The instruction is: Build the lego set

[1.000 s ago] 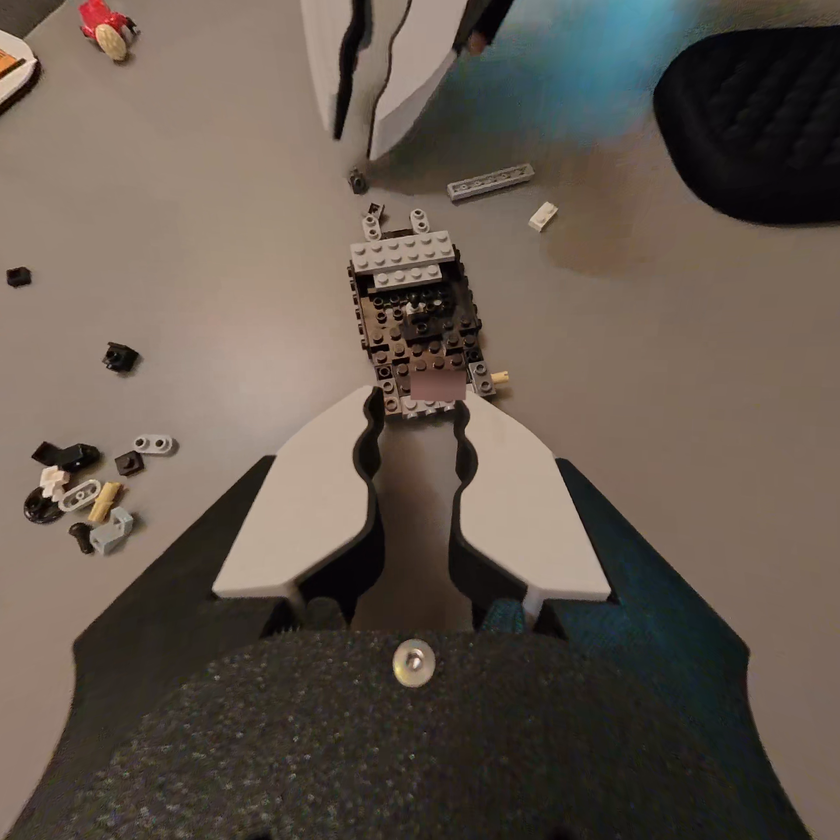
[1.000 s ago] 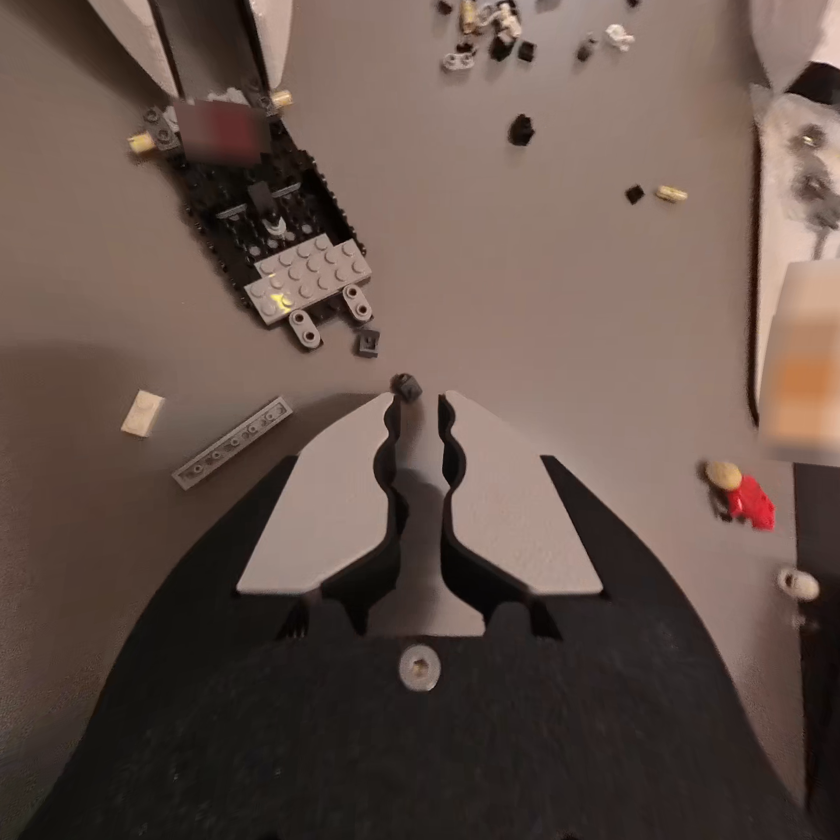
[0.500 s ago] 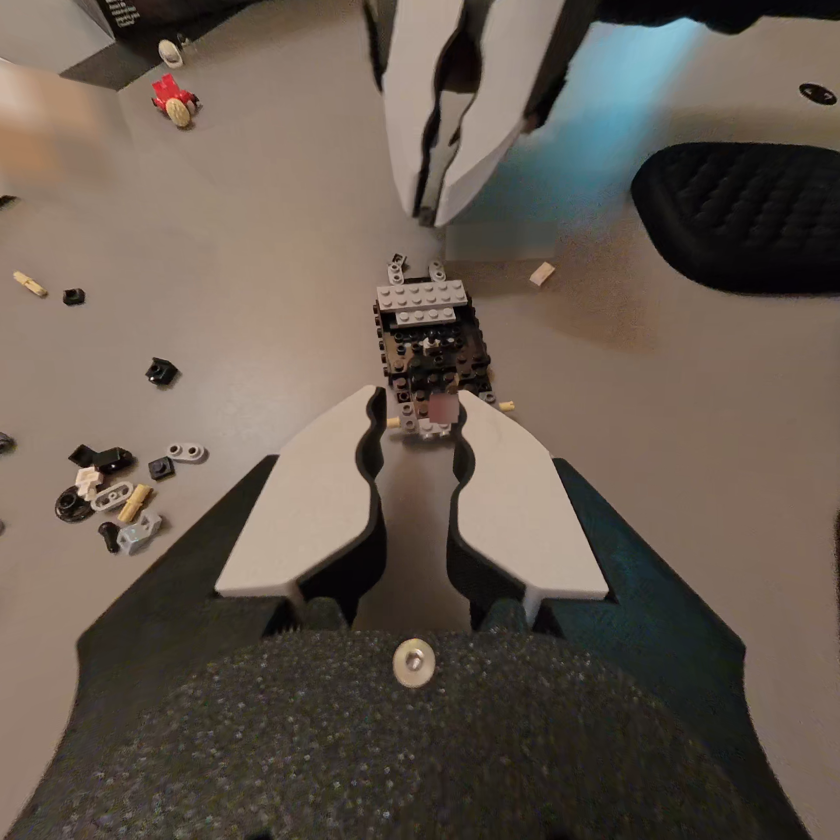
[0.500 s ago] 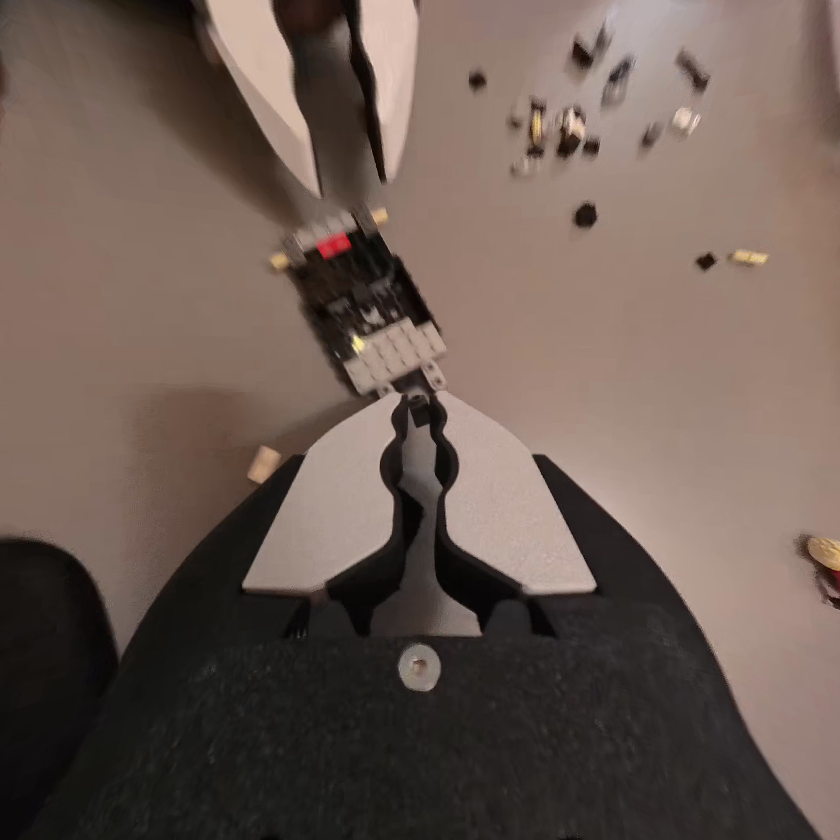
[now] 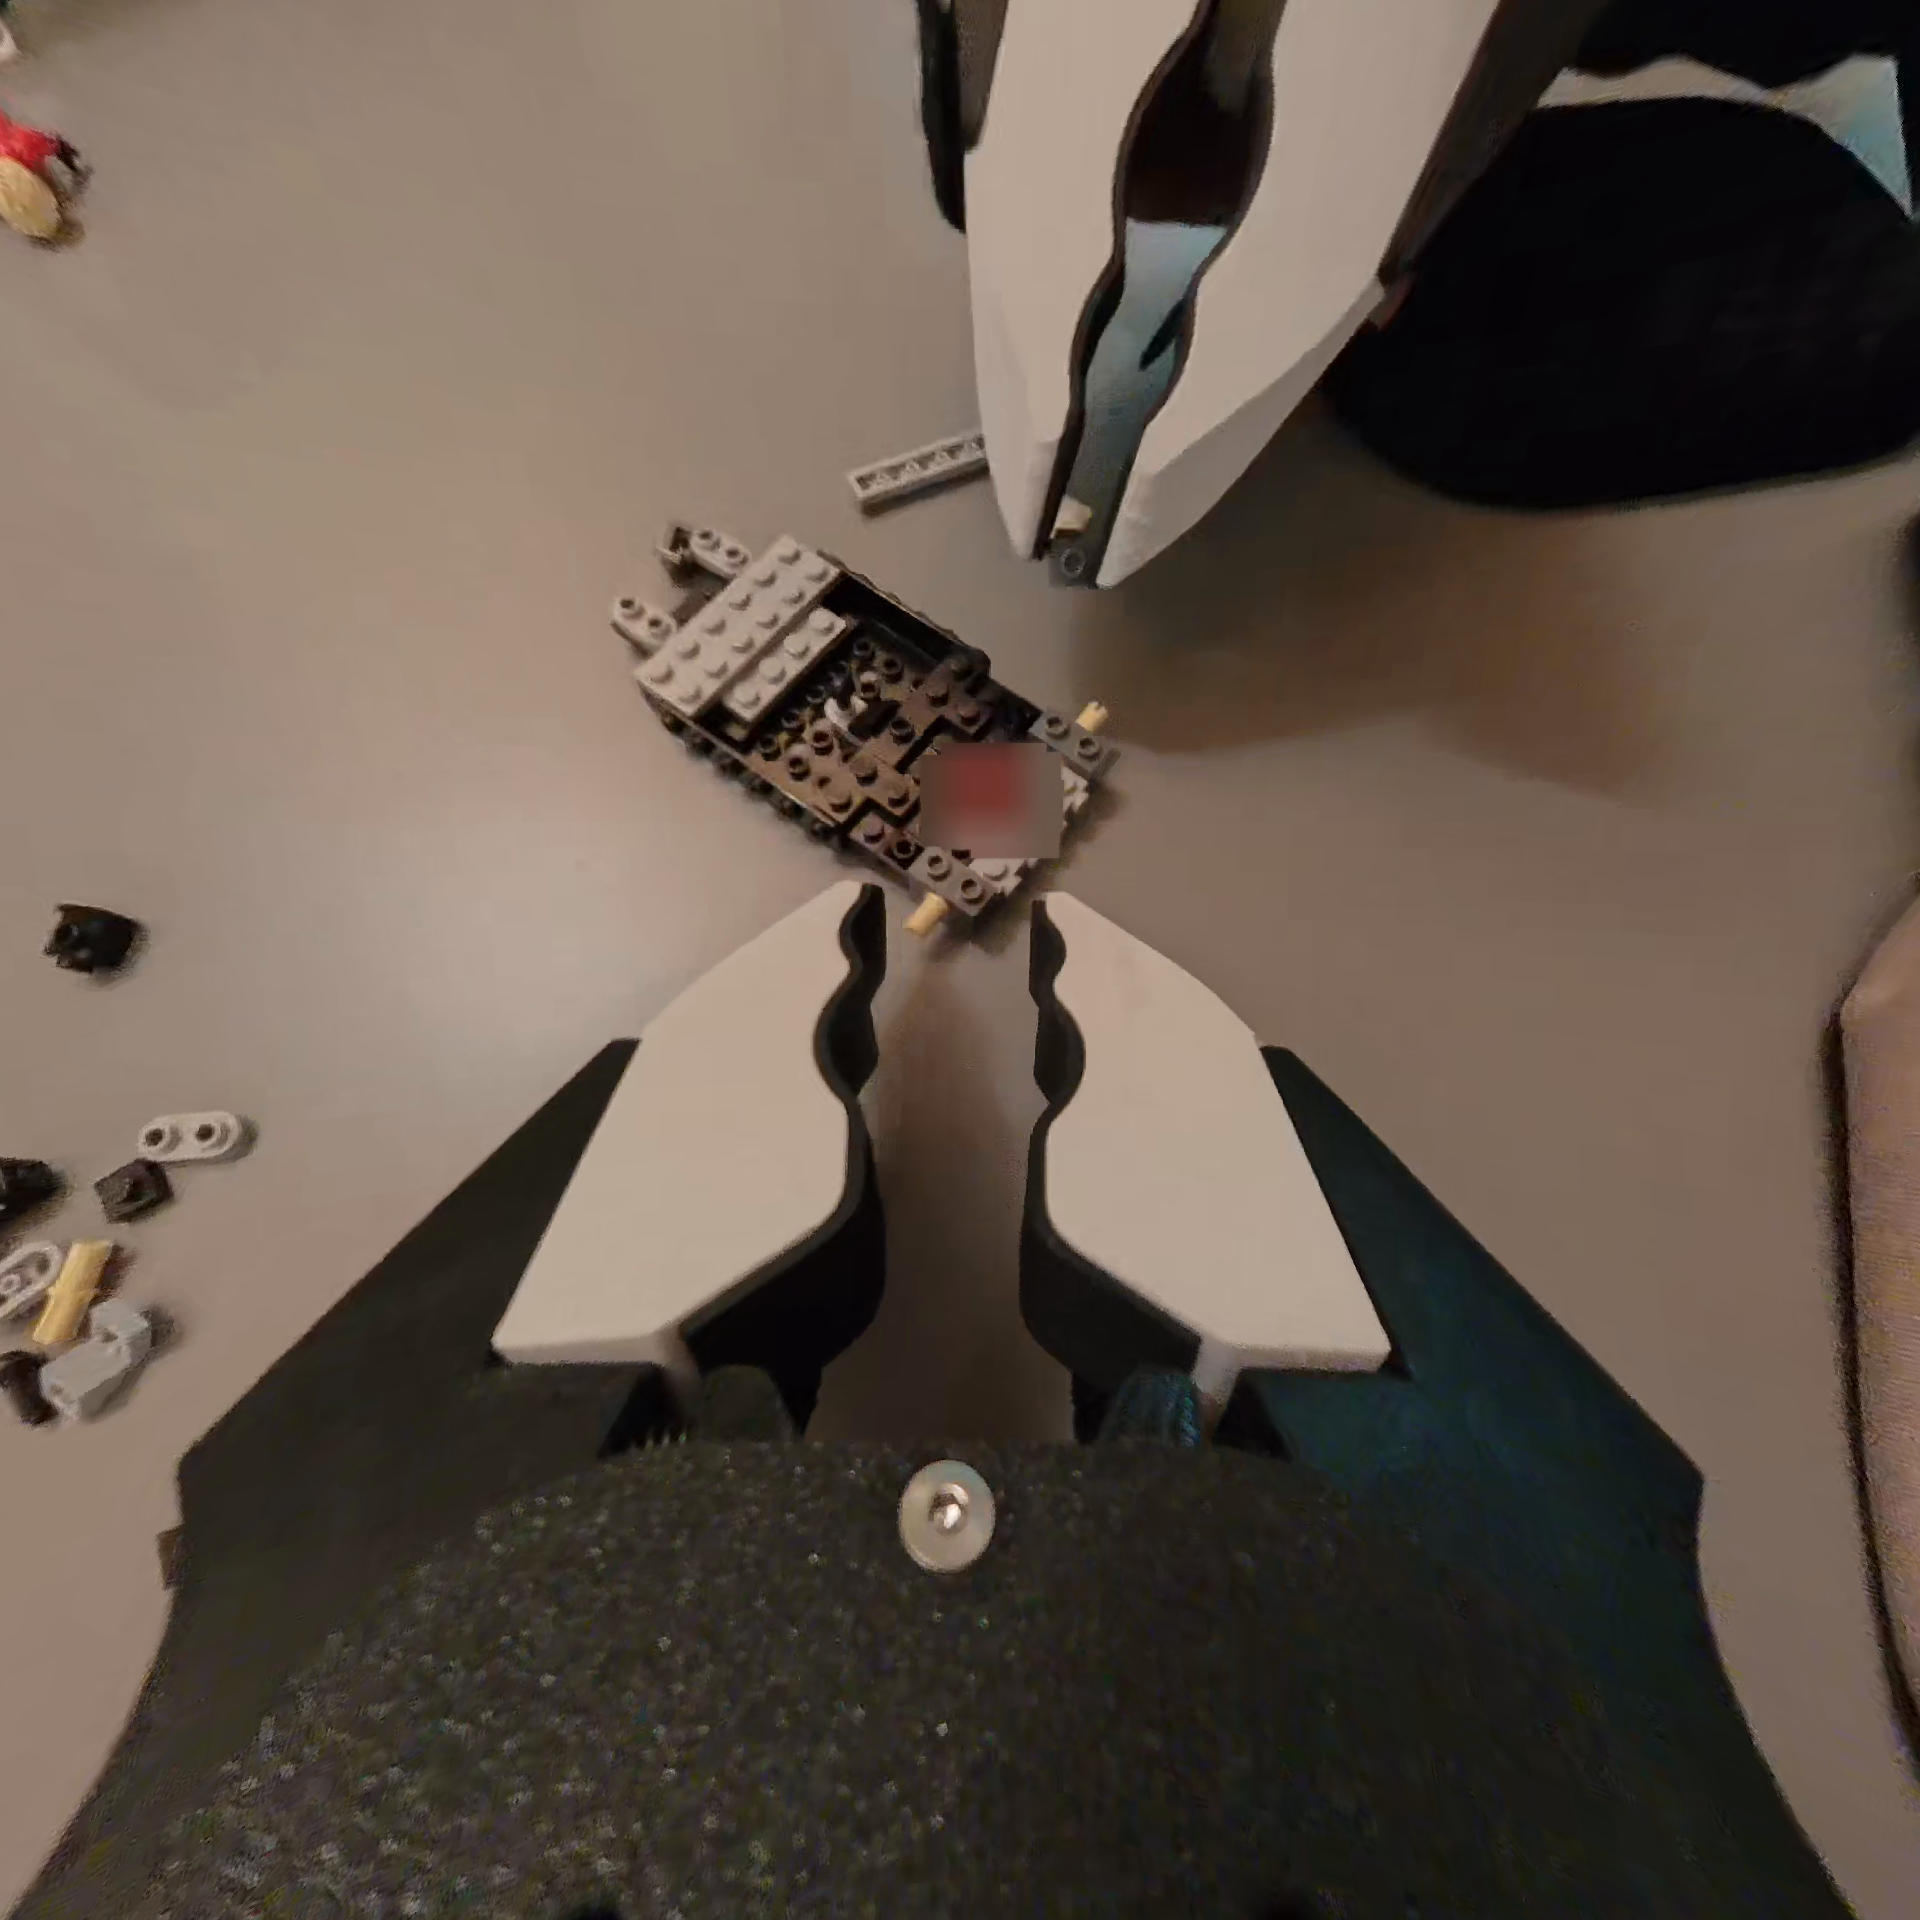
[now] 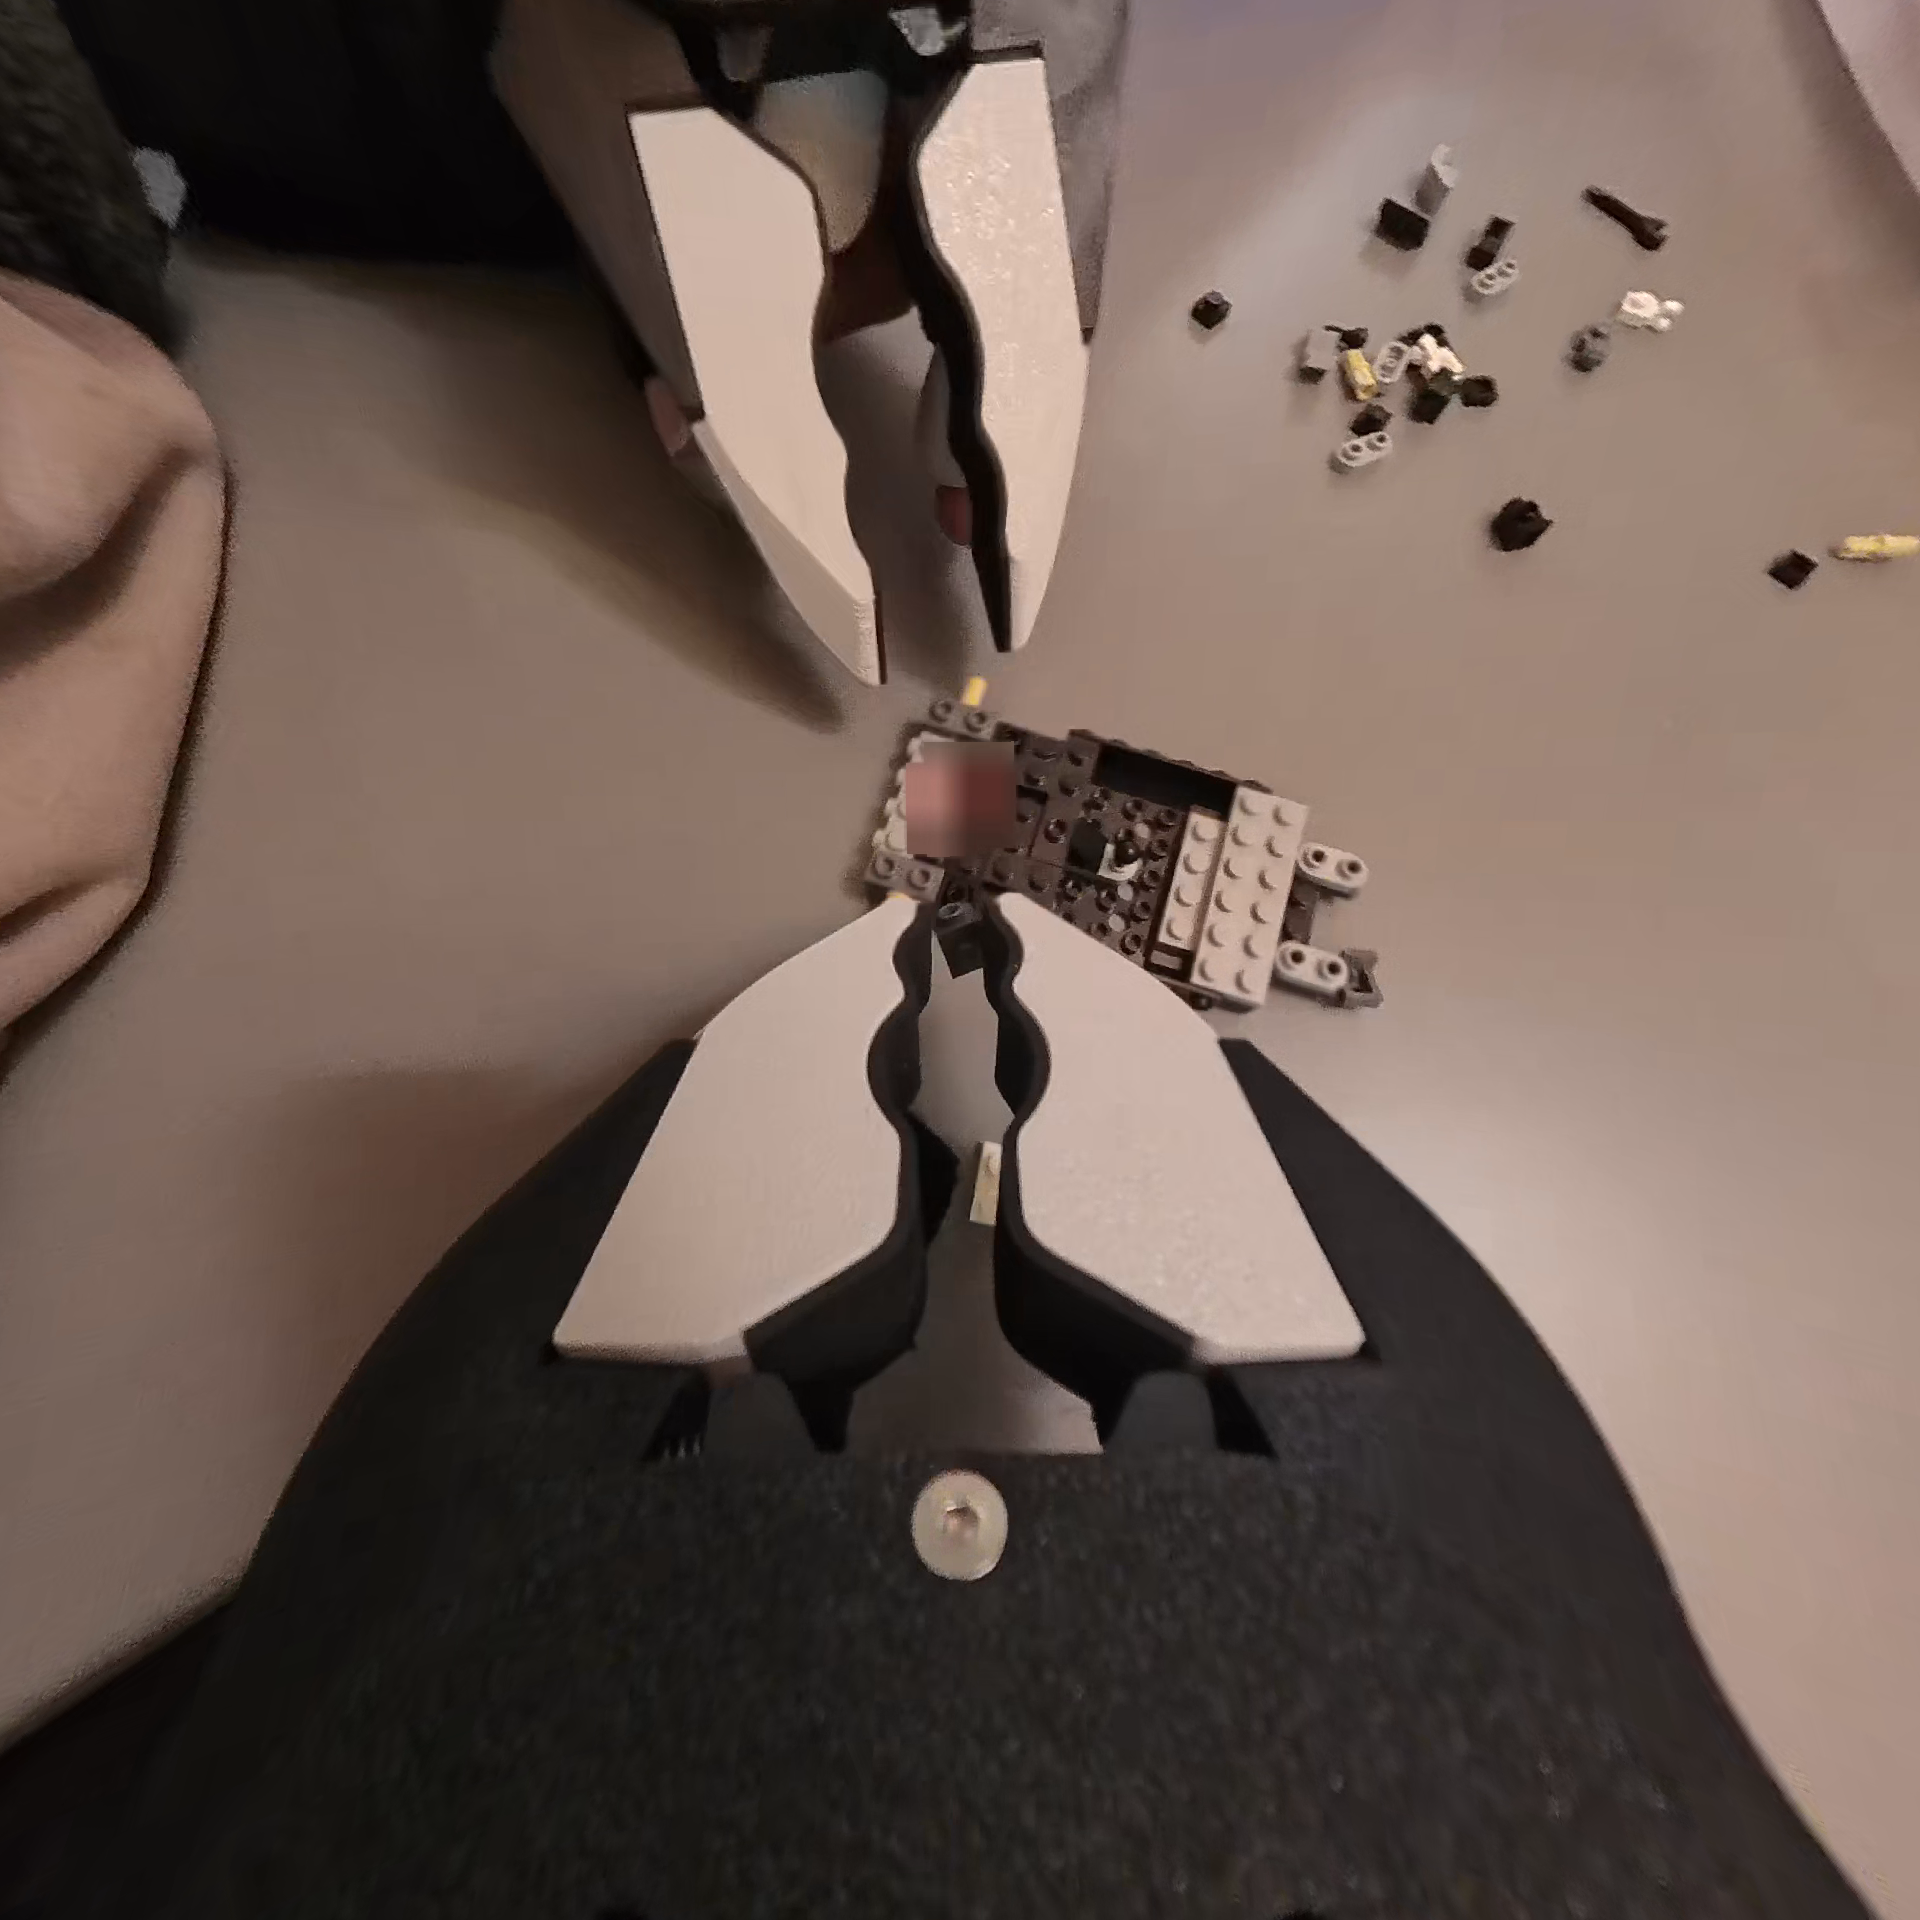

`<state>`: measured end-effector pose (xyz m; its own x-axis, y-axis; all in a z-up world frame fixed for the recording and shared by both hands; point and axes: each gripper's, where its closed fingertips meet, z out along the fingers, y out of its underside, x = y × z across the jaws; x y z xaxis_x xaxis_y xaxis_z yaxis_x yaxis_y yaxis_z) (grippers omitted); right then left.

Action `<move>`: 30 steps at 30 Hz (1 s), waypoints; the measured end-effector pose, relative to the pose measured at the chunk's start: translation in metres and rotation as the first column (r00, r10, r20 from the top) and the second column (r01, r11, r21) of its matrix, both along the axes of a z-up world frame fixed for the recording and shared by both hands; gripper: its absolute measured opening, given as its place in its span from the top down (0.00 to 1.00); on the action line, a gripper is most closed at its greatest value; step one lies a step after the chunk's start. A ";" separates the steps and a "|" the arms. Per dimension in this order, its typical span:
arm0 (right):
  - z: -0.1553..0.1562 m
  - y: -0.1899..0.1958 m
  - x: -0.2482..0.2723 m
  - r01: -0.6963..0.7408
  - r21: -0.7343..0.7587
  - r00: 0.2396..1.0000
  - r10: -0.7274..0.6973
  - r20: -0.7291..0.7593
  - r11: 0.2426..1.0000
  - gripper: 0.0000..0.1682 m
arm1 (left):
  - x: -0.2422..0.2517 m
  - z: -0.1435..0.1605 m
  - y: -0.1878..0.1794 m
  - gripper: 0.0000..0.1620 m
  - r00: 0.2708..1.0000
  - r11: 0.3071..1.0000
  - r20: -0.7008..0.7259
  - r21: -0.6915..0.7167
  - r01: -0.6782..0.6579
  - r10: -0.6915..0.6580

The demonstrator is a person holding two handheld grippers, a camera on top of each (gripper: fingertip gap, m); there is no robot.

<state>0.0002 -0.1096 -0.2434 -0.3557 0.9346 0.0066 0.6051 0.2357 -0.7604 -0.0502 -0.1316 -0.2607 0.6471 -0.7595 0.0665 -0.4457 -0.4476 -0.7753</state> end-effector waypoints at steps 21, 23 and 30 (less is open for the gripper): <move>0.068 -0.028 -0.021 0.007 -0.821 0.967 -0.214 -0.140 0.571 0.95 | 0.037 0.077 -0.003 0.90 0.996 0.845 0.057 0.533 0.033 -0.075; 0.077 -0.025 -0.023 0.003 -0.936 0.969 -0.232 -0.084 0.352 0.95 | 0.036 0.079 -0.001 0.89 0.997 0.837 0.051 0.546 0.021 -0.058; 0.080 -0.034 -0.028 -0.009 -0.979 0.967 -0.247 -0.060 0.203 0.95 | 0.035 0.091 -0.005 0.93 0.998 0.796 0.045 0.605 0.015 -0.053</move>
<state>-0.0280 -0.1435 -0.1633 -0.3504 0.2835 -0.8927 0.3899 -0.8224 -0.4143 -0.0151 -0.1363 -0.1695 0.6296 -0.6792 -0.3772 -0.3986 0.1343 -0.9072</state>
